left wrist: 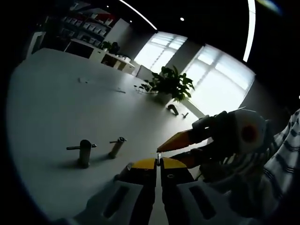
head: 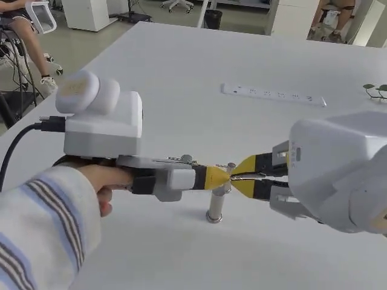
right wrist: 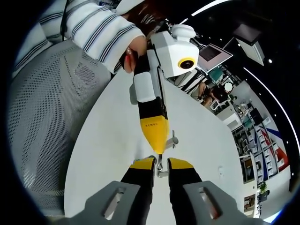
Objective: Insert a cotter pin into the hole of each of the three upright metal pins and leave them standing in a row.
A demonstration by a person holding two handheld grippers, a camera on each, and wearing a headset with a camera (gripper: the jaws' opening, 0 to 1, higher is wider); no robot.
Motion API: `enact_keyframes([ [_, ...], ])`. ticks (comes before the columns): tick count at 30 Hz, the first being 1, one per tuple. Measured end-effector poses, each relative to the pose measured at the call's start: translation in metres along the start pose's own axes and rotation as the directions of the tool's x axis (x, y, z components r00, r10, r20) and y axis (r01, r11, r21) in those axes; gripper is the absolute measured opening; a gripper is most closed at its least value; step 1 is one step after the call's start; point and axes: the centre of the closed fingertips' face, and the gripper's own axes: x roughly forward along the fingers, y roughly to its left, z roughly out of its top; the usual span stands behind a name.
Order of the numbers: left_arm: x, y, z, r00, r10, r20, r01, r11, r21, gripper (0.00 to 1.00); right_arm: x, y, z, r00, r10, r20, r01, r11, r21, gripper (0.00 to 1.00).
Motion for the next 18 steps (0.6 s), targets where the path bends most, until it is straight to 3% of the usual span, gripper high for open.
enact_keyframes([
  [2,-0.001,0.004,-0.002,0.9998,0.02,-0.01,-0.02,1.0,-0.001,0.0,0.0,-0.001,-0.001,1.0,-0.005,-0.002,0.005,1.0,-0.003,0.17],
  [7,-0.005,0.008,-0.005,0.9992,0.032,-0.024,-0.031,0.999,0.04,0.0,0.0,0.0,-0.009,0.9999,0.011,-0.006,-0.011,0.999,0.053,0.19],
  [9,-0.007,0.007,-0.004,0.9994,0.028,-0.021,-0.027,0.997,0.072,0.0,0.001,0.004,-0.011,0.9992,0.039,0.003,-0.039,0.993,0.11,0.21],
  [11,-0.009,0.005,-0.003,0.9997,0.02,-0.016,-0.018,0.994,0.112,0.0,0.002,0.005,-0.012,0.9982,0.054,0.026,-0.057,0.985,0.165,0.22],
  [15,-0.012,0.0,-0.001,0.9999,0.002,-0.013,0.0,0.982,0.186,0.0,0.003,0.011,-0.011,0.9919,0.106,0.07,-0.121,0.952,0.281,0.21],
  [18,-0.013,-0.002,0.0,0.9999,-0.008,-0.01,0.01,0.981,0.196,0.0,0.004,0.013,-0.009,0.9863,0.128,0.104,-0.156,0.927,0.34,0.23],
])
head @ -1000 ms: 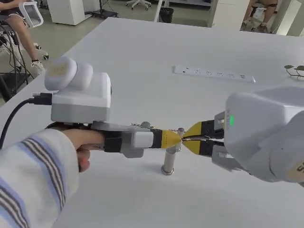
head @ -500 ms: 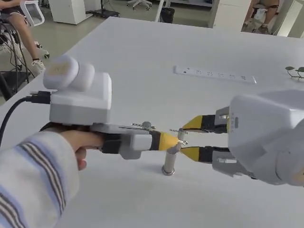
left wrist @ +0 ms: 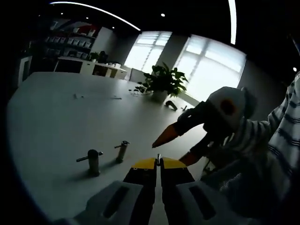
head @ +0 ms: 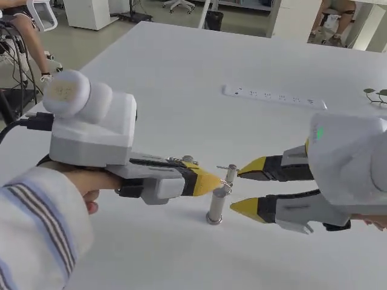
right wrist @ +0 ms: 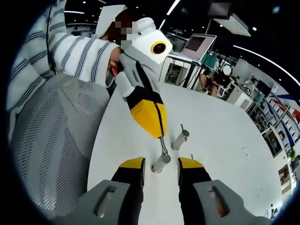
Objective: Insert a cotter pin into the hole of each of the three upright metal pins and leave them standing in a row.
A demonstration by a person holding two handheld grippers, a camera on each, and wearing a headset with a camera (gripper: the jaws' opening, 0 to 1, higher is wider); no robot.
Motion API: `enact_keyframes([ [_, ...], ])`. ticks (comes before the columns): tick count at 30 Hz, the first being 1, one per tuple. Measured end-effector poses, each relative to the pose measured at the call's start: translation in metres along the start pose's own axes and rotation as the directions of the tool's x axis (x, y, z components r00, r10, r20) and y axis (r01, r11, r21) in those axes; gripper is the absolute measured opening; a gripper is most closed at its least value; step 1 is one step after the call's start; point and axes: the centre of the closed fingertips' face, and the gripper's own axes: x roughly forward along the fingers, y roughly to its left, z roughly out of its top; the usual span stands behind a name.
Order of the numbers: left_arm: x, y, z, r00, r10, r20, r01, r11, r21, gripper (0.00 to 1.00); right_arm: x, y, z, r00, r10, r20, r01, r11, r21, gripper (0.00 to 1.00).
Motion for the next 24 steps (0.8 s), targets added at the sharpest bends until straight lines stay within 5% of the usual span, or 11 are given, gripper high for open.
enact_keyframes([
  [5,-0.003,-0.005,0.003,0.9997,-0.025,0.008,0.024,0.997,0.07,0.0,0.001,0.006,0.005,0.9971,0.056,0.051,-0.061,0.994,0.09,0.21],
  [9,-0.003,-0.009,0.002,0.9992,-0.041,0.003,0.04,0.991,0.125,0.0,0.003,0.009,0.009,0.9945,0.075,0.073,-0.081,0.993,0.088,0.14],
  [12,-0.004,-0.014,0.002,0.9983,-0.058,0.002,0.056,0.975,0.214,0.0,0.004,0.011,0.01,0.994,0.085,0.07,-0.091,0.992,0.089,0.13],
  [15,-0.005,-0.017,0.002,0.9977,-0.068,0.003,0.066,0.971,0.229,0.0,0.005,0.013,0.009,0.9945,0.089,0.055,-0.093,0.993,0.071,0.11],
  [24,-0.006,-0.025,-0.001,0.9946,-0.101,-0.025,0.102,0.919,0.382,0.0,0.001,0.016,0.012,0.9912,0.109,0.076,-0.115,0.99,0.087,0.0],
])
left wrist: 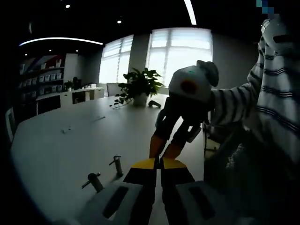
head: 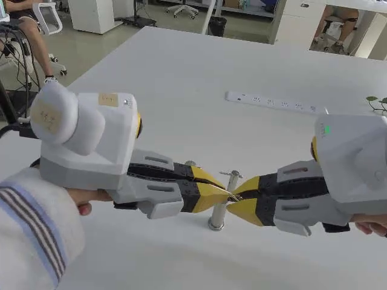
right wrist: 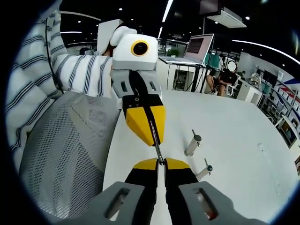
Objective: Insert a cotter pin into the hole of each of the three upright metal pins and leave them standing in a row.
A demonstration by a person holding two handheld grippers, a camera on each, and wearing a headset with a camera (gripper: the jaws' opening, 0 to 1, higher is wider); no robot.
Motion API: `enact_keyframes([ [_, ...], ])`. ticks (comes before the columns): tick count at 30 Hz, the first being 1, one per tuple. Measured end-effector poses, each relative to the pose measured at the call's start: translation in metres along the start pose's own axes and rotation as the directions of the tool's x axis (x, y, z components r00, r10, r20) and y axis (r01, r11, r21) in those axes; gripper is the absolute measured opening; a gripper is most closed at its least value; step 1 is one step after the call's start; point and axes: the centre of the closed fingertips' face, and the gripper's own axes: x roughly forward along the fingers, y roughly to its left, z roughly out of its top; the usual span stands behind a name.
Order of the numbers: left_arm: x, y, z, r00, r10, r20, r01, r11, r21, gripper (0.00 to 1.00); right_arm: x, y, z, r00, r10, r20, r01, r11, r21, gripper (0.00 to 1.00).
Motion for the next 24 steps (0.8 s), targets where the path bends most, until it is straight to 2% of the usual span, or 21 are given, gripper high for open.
enact_keyframes([
  [5,0.002,-0.002,-0.005,0.9997,-0.01,-0.024,0.011,0.999,0.046,0.0,-0.002,0.004,-0.002,0.9998,0.019,-0.004,-0.019,1.0,0.003,0.0],
  [8,0.002,-0.002,-0.006,0.9996,-0.01,-0.028,0.011,0.999,0.043,0.0,-0.003,0.005,-0.003,0.9998,0.022,-0.005,-0.022,1.0,-0.001,0.0],
  [12,0.004,-0.004,-0.009,0.9982,-0.026,-0.055,0.03,0.996,0.082,0.0,-0.006,0.008,-0.003,0.9991,0.042,0.001,-0.042,0.999,0.014,0.0],
  [15,0.004,-0.005,-0.009,0.9978,-0.034,-0.056,0.039,0.996,0.083,0.0,-0.009,0.009,-0.002,0.9988,0.048,0.006,-0.048,0.999,-0.005,0.0],
  [17,0.005,-0.004,-0.011,0.9972,-0.025,-0.071,0.034,0.992,0.119,0.0,-0.011,0.01,-0.001,0.9985,0.054,0.013,-0.053,0.999,-0.009,0.0],
  [24,0.006,0.0,-0.01,0.997,-0.004,-0.077,0.014,0.992,0.129,0.02,-0.013,0.01,-0.003,0.9983,0.058,0.006,-0.058,0.998,-0.022,0.0],
])
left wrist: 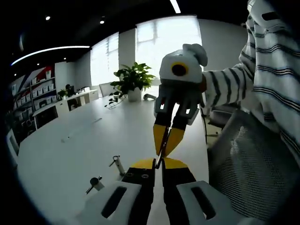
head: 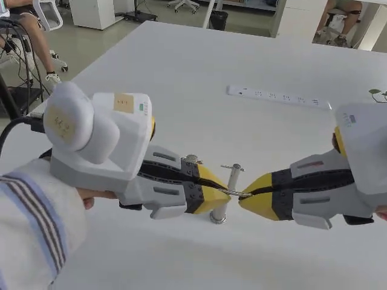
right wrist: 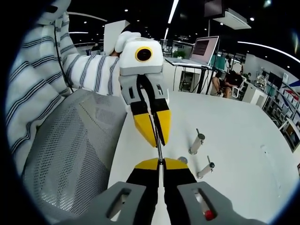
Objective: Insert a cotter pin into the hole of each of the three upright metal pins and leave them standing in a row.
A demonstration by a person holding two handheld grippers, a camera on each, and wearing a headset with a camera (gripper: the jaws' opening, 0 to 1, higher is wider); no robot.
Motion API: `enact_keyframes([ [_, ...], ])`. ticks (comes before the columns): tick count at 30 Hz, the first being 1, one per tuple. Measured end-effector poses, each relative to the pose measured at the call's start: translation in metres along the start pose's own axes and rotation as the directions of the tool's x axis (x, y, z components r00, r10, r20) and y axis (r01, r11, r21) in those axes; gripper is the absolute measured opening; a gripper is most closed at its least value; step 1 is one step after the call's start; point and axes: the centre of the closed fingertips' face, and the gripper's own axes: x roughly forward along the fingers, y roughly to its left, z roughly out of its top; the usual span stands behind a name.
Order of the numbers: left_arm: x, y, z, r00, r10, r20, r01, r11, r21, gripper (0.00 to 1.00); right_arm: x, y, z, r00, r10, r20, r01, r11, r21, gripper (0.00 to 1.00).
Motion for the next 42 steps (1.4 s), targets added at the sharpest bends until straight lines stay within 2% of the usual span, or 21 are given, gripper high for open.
enact_keyframes([
  [6,0.001,0.005,-0.006,0.9996,0.017,-0.023,-0.017,1.0,-0.004,0.17,-0.003,-0.003,-0.004,0.9999,-0.012,-0.009,0.012,1.0,0.0,0.0],
  [11,0.002,0.012,-0.012,0.9985,0.037,-0.041,-0.038,0.999,-0.022,0.21,-0.006,-0.009,-0.008,0.9994,-0.031,-0.017,0.031,1.0,-0.001,0.0],
  [16,0.006,0.019,-0.02,0.9965,0.055,-0.063,-0.057,0.998,-0.037,0.29,-0.008,-0.016,-0.023,0.9971,-0.056,-0.051,0.057,0.998,0.003,0.0],
  [21,0.009,0.024,-0.026,0.9947,0.062,-0.082,-0.066,0.997,-0.047,0.31,-0.01,-0.021,-0.039,0.994,-0.07,-0.084,0.071,0.997,0.004,0.0],
  [29,0.019,0.032,-0.034,0.9924,0.05,-0.113,-0.057,0.997,-0.06,0.32,-0.007,-0.028,-0.054,0.9864,-0.095,-0.134,0.097,0.995,0.005,0.0],
  [42,0.035,0.04,-0.044,0.9887,0.02,-0.149,-0.03,0.997,-0.066,0.28,0.002,-0.042,-0.069,0.977,-0.104,-0.186,0.107,0.994,0.003,0.0],
])
